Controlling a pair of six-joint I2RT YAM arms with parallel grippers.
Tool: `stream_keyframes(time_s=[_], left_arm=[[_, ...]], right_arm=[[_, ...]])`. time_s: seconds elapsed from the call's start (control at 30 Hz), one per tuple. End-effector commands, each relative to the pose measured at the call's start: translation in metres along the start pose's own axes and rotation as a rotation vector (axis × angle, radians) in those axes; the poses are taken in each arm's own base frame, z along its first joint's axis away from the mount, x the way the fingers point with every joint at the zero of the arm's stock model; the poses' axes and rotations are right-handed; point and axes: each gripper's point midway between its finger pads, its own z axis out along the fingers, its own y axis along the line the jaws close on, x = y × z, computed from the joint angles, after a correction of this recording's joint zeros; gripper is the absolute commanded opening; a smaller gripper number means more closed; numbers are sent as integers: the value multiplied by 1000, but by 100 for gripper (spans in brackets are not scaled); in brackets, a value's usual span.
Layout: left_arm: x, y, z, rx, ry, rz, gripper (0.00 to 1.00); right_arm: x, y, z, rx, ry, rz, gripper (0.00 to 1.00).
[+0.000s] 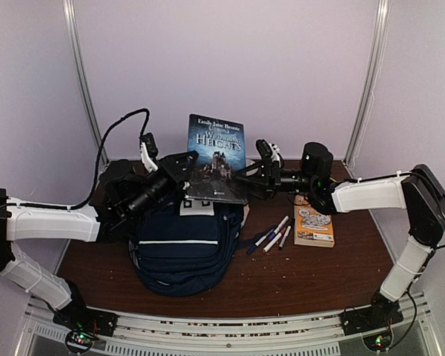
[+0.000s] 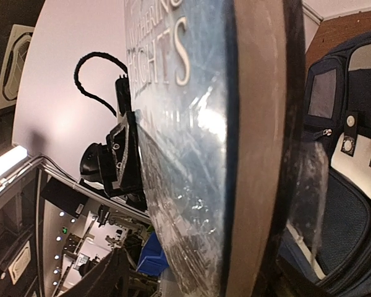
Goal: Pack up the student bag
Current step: Pass from the left arm to the right
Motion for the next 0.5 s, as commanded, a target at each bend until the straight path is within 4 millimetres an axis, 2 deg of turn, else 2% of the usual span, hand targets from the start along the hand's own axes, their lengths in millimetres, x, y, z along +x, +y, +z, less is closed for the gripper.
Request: stream_keyframes(time_s=[0.0,0.17,0.33,0.4,0.43,0.47], left_arm=[[-48,-53,-6,224,-178,-96,0],[-43,-42,-5,178,-164,-86,0],[-32,-25,-4,95,-110,-65,0],[-23,-12,-6,28,-53,-49,29],[-21,-7,-11,-14,-27,-38,40],[-17,2,-17,-74,11,-9,46]], right_arm=[[-11,42,1,-187,-20,-16,66],[-11,40,1,-183,-22,-3,44],[-9,18,3,-73,-17,23,23],[-7,10,1,-26,-12,18,15],[-5,6,-1,-2,-7,15,12],[-3,3,-3,16,-2,7,10]])
